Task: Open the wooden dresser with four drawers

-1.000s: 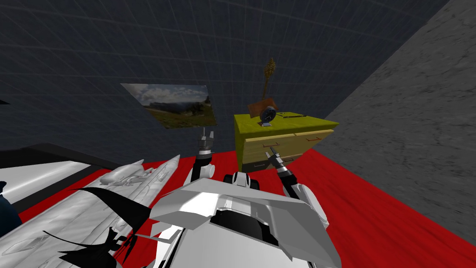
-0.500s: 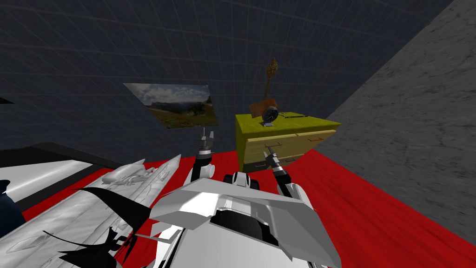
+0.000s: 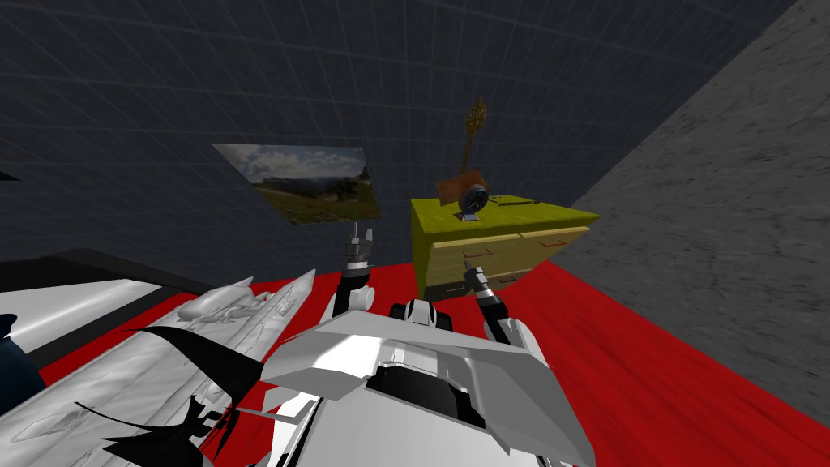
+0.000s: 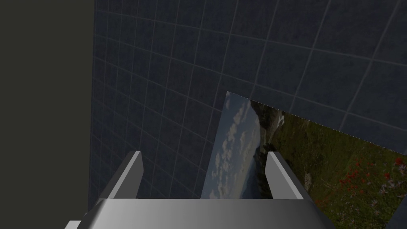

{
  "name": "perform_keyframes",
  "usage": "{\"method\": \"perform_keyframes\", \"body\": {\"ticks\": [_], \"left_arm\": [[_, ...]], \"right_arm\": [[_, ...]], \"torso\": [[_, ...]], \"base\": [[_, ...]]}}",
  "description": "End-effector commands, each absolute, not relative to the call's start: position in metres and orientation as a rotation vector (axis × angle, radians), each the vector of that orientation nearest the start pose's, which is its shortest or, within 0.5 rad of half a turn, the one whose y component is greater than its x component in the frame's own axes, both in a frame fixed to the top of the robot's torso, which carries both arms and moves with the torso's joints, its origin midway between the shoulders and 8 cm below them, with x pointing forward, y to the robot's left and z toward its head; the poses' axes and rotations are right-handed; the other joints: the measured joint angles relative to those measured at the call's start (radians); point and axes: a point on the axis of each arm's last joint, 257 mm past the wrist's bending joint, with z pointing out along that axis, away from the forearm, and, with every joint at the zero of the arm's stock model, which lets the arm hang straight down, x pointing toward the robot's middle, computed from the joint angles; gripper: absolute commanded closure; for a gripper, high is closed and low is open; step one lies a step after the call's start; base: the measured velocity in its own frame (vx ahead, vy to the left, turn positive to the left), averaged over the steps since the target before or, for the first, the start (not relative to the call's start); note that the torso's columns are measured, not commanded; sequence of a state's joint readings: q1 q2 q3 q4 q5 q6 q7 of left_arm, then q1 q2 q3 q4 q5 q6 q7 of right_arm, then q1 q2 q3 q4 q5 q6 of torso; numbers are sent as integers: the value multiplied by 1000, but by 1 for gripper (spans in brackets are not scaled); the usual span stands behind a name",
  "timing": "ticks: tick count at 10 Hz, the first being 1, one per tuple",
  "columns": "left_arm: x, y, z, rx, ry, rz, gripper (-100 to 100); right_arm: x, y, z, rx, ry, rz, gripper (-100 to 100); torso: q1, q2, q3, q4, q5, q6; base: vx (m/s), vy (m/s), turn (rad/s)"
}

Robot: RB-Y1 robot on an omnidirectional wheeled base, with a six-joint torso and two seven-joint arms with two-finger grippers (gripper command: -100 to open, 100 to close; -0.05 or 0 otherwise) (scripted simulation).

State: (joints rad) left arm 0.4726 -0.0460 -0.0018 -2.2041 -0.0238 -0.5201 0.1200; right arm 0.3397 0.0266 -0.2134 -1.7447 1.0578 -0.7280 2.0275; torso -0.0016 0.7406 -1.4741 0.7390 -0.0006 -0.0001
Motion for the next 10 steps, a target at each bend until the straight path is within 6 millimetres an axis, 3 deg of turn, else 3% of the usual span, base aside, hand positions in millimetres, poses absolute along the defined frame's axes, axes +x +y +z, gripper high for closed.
{"method": "perform_keyframes", "body": {"ticks": [1,4,5,10], "left_arm": [[357,279,4,-747,572,-1403,0],[357,279,4,-747,572,-1404,0],[357,279,4,-747,572,-1403,0],[357,279,3,-747,572,-1403,0]], "right_arm": [[417,-224,-204,-1200,841,-1048,100],[416,-225,-199,-1201,835,-1048,100],[415,-231,-200,-1240,814,-1057,-100],[412,-247,-202,-1359,738,-1100,-100]], "torso": [[0,4,2,1,0,0],[3,-1,-1,-1,1,0],[3,-8,-5,-2,1,0],[2,-2,-1,-1,1,0]], "base": [[-185,-52,-23],[-167,-22,-11],[-19,1,-1],[28,9,-1]]}}
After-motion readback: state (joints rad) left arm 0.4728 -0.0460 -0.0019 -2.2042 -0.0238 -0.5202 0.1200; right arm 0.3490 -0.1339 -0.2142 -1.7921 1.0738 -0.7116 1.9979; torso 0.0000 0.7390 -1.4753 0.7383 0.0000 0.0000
